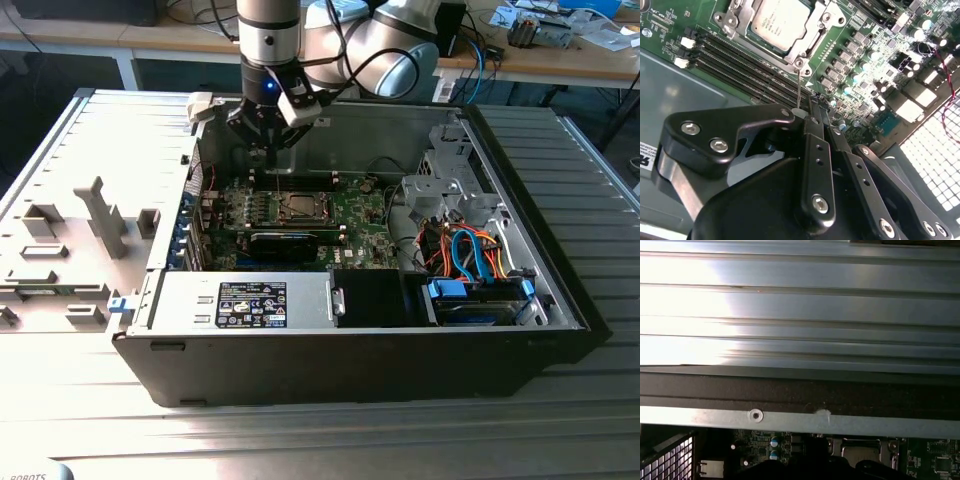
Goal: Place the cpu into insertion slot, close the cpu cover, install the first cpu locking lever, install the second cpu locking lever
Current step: 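Install the first cpu locking lever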
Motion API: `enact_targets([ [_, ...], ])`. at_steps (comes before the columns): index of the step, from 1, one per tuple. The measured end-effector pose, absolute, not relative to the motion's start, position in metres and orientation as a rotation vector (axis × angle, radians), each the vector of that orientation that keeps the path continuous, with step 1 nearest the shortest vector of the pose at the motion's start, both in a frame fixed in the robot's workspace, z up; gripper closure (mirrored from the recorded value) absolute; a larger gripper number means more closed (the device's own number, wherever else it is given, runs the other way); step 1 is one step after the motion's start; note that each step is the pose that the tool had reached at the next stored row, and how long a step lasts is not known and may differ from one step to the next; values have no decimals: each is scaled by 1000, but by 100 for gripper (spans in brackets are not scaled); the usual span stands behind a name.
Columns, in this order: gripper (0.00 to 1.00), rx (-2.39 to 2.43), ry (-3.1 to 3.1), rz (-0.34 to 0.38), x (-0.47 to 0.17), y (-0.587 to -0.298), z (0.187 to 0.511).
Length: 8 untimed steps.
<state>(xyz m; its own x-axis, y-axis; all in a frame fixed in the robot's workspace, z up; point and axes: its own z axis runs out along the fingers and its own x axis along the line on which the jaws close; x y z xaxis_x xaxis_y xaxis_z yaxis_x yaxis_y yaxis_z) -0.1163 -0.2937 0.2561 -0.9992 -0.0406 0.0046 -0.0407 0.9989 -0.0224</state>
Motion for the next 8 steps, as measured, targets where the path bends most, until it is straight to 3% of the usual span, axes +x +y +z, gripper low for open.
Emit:
enact_targets([
  [8,89,64,-3136,35,-112,-294,256],
])
